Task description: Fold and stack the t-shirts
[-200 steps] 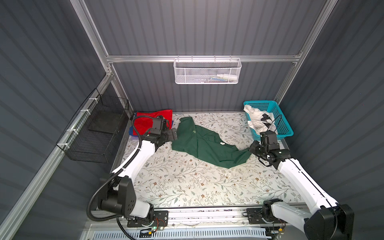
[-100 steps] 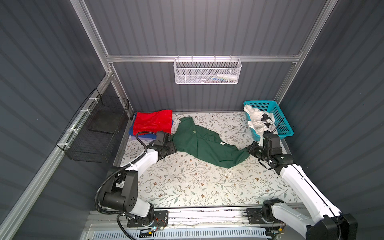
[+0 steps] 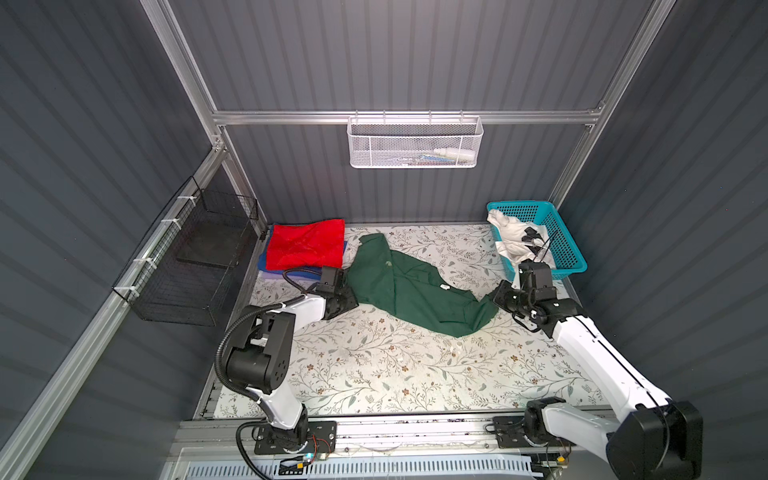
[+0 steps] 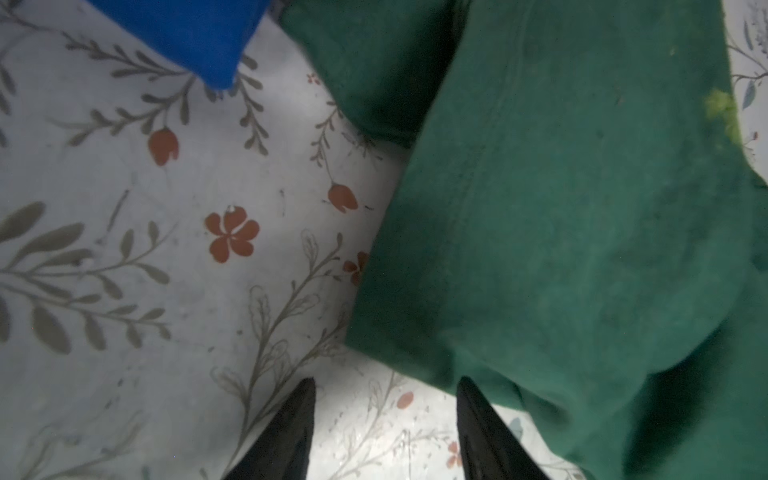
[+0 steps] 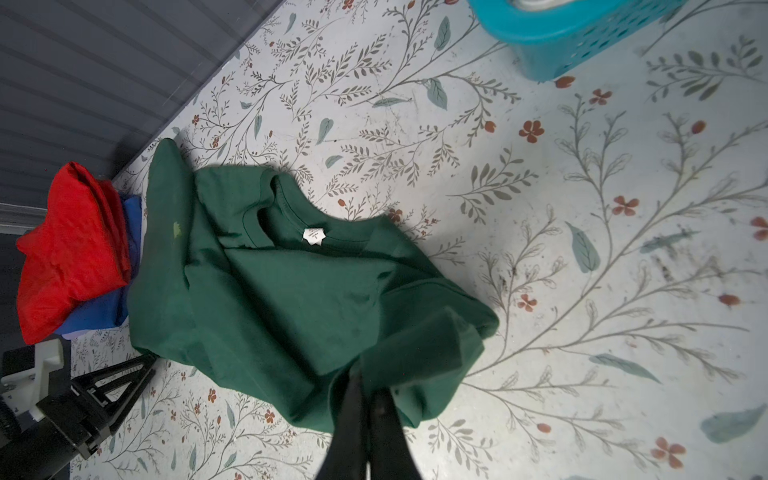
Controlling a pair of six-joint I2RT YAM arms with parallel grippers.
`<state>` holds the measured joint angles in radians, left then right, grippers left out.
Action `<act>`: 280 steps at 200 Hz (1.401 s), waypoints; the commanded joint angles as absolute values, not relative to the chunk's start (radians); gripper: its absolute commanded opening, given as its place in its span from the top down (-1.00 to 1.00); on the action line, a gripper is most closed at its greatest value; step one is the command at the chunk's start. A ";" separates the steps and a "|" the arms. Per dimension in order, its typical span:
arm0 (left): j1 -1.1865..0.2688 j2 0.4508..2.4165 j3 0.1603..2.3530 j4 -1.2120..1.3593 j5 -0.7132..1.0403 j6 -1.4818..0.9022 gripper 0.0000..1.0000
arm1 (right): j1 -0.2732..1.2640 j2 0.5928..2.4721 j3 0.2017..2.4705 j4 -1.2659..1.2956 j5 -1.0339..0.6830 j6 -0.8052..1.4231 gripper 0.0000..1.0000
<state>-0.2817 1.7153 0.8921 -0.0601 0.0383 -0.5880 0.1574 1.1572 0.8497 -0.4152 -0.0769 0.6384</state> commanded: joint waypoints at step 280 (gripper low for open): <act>-0.282 1.377 1.240 -0.573 -0.074 -0.453 1.00 | 0.118 1.531 1.160 -0.285 -0.131 0.641 1.00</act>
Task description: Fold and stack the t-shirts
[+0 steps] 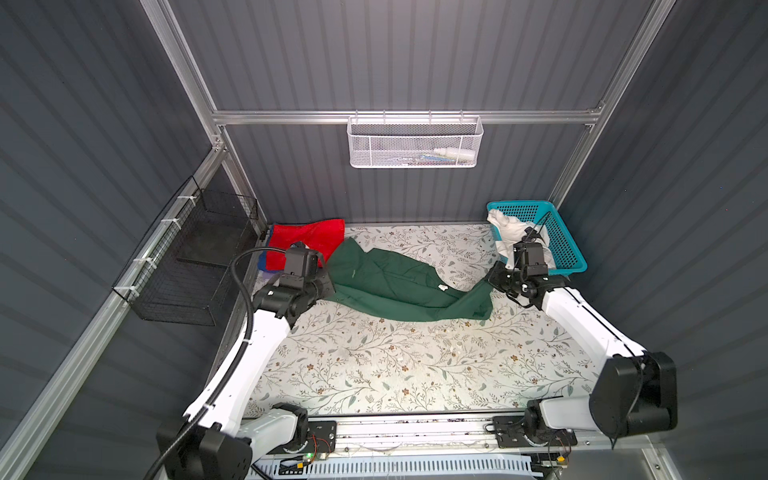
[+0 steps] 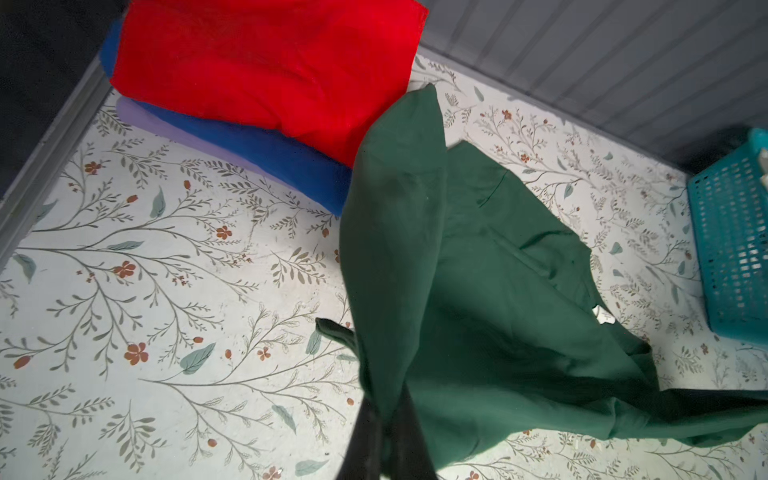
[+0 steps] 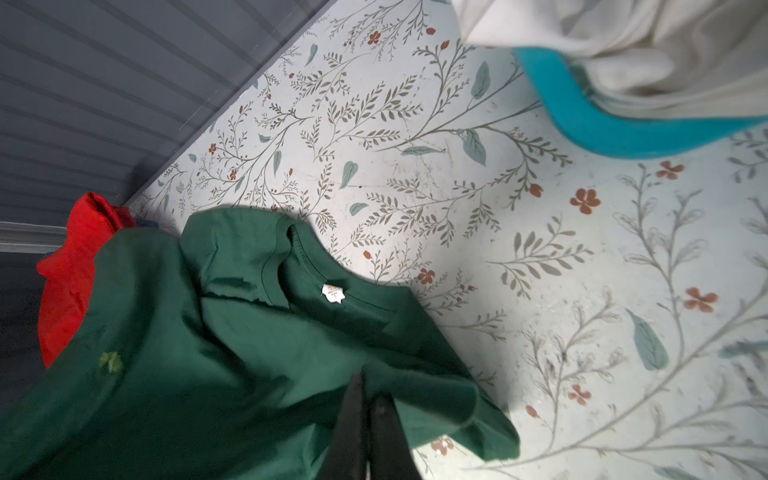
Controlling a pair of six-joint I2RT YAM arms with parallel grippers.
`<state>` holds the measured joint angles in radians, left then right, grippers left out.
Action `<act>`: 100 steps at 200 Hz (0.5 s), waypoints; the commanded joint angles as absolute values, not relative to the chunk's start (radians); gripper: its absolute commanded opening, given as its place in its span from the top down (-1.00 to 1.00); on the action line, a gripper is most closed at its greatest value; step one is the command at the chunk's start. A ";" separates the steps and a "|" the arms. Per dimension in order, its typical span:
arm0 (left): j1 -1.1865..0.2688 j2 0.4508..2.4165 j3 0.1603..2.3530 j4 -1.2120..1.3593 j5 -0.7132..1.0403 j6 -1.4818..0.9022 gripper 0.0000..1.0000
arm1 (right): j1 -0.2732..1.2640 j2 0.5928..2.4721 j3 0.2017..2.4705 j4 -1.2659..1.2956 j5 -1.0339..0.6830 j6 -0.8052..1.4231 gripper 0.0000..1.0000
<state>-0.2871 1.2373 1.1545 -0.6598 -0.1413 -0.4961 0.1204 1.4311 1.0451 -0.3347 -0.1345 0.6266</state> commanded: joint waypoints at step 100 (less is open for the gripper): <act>-0.275 1.742 2.009 -0.541 0.046 -0.328 1.00 | 0.146 1.660 1.713 -0.264 0.384 0.456 1.00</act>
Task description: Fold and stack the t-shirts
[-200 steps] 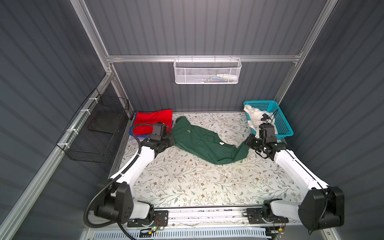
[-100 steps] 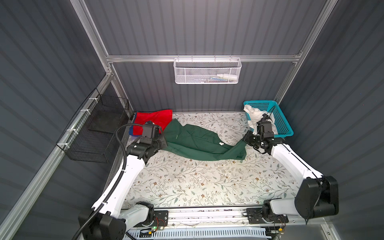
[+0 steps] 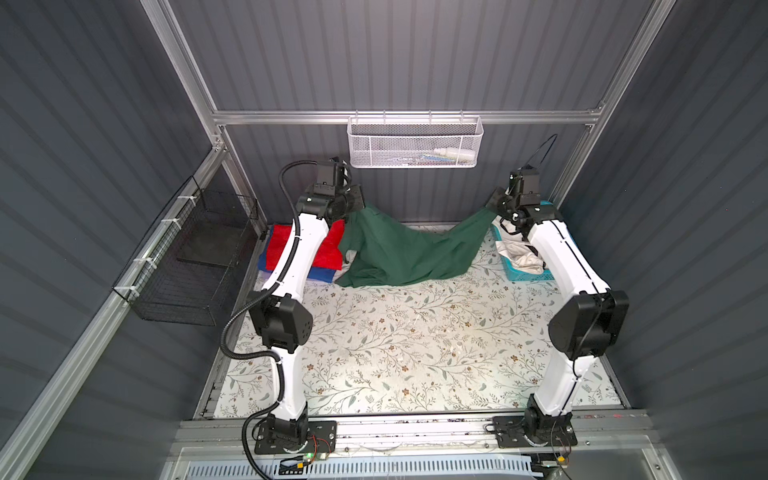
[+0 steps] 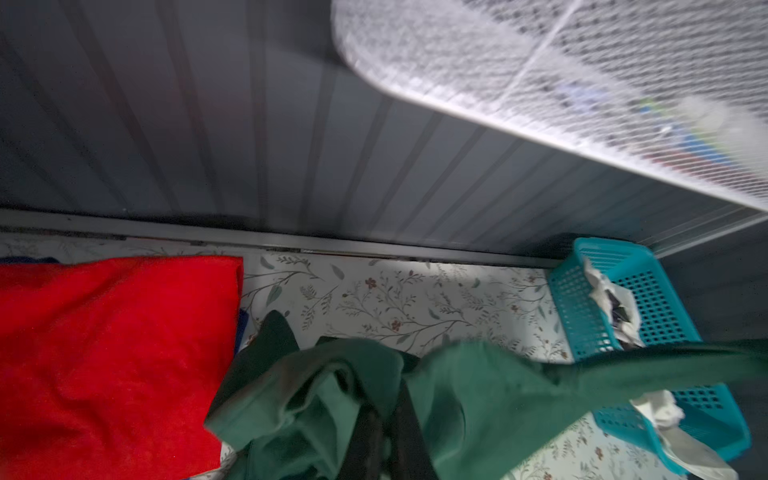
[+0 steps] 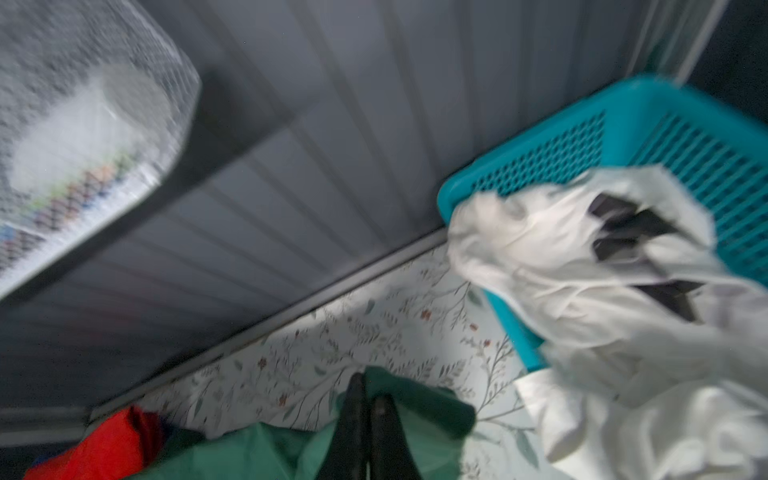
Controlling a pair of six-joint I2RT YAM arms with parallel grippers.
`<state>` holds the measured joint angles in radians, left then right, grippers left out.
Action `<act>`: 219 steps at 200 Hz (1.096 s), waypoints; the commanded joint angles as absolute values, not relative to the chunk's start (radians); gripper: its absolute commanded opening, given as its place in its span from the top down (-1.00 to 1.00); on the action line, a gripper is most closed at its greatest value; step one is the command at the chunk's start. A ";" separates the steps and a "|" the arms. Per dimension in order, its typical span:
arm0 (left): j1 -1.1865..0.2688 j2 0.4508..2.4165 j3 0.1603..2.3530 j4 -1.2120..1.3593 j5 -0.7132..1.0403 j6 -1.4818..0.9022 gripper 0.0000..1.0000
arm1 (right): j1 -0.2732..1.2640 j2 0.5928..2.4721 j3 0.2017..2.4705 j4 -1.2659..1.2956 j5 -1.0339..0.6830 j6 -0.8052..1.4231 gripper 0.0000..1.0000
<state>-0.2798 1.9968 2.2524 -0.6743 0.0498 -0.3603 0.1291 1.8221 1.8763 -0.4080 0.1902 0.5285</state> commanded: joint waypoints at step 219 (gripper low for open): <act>-0.273 2.149 2.301 -0.594 0.227 -0.421 1.00 | 0.199 1.606 1.481 -0.245 0.400 0.491 1.00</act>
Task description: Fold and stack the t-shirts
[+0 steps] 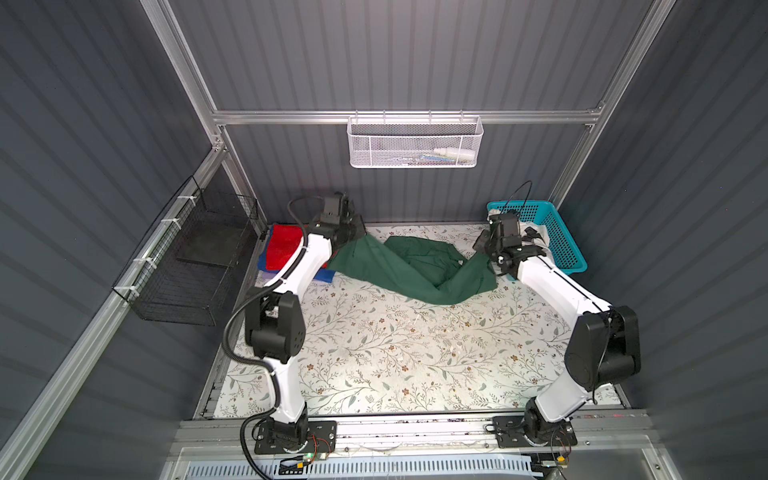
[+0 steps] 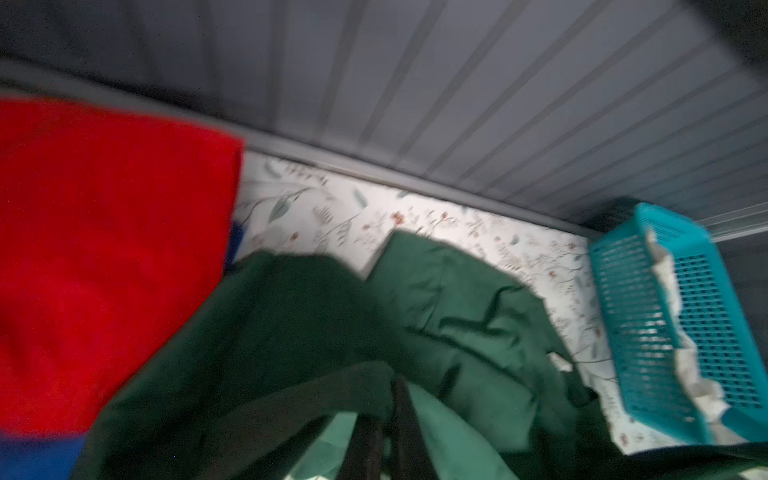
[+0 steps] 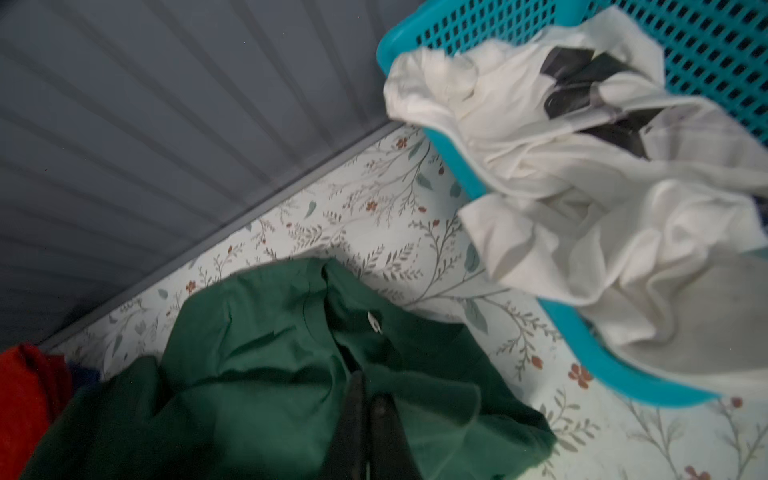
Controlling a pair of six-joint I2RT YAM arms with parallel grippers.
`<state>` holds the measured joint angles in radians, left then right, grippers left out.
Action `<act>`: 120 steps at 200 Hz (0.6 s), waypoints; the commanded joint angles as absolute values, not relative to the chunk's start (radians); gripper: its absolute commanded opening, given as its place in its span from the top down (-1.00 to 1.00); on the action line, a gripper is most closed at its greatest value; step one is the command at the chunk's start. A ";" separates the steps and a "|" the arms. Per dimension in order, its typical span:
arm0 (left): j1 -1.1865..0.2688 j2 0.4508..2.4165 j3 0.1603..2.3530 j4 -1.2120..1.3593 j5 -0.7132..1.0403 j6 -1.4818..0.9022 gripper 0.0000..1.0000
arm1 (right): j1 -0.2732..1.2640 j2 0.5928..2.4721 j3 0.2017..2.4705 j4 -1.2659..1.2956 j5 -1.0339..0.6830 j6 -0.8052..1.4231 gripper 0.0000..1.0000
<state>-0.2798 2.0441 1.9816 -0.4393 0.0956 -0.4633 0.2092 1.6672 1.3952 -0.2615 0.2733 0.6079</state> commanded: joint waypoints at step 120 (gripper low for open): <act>-0.268 1.425 1.348 -0.190 0.108 -0.381 1.00 | 0.287 0.849 1.000 -0.210 0.815 0.368 1.00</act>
<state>-0.2749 1.5852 1.6016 -0.3016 0.1814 -0.3622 0.2417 0.9096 1.0843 -0.0868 0.6975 0.3405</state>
